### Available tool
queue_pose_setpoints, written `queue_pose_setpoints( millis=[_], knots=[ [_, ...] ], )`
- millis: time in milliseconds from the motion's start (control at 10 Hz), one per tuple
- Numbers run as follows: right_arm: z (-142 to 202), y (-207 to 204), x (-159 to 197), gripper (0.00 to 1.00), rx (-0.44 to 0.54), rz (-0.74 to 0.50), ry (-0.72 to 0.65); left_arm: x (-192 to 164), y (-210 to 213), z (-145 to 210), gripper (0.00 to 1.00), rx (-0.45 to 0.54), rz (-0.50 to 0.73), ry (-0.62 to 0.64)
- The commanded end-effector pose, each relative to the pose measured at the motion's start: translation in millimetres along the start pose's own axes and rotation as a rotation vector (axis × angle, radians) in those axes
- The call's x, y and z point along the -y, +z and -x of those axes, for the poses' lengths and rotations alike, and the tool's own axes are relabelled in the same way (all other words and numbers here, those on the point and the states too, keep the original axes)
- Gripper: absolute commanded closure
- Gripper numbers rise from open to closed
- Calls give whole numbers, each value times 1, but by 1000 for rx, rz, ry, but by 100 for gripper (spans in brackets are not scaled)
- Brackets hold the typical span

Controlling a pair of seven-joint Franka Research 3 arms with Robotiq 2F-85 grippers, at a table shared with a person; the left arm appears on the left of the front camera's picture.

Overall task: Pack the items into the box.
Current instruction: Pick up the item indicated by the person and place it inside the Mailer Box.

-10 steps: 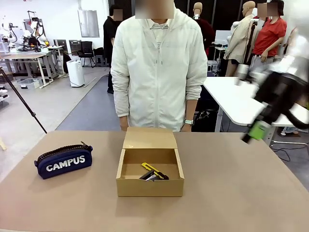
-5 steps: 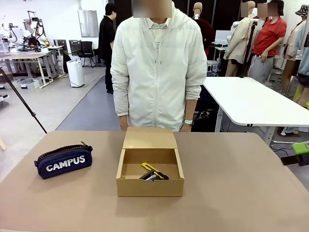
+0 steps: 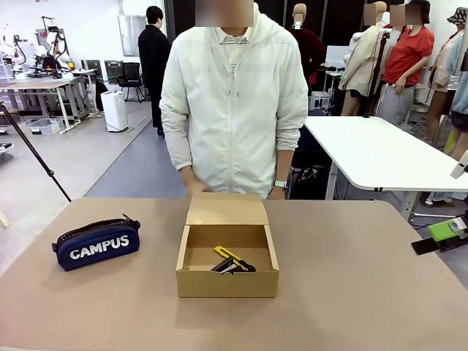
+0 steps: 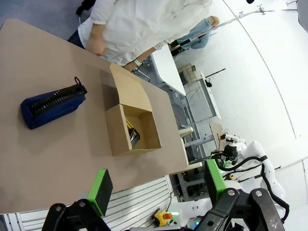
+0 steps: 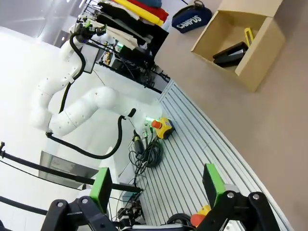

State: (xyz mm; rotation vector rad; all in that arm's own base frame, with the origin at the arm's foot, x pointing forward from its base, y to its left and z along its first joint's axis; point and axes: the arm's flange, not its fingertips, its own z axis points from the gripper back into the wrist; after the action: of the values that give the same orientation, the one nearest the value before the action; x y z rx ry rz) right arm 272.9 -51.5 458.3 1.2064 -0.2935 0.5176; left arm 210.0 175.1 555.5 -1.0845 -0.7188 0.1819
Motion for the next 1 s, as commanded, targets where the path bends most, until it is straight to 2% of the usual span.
queue_pose_setpoints(
  millis=[0, 900],
  knots=[
    [7, 3, -1, 0, -9, 2, 0, 0, 0, 0, 0, 9, 19, -15],
    [7, 3, -1, 0, -9, 2, 0, 0, 0, 0, 0, 9, 19, -15]
  ],
)
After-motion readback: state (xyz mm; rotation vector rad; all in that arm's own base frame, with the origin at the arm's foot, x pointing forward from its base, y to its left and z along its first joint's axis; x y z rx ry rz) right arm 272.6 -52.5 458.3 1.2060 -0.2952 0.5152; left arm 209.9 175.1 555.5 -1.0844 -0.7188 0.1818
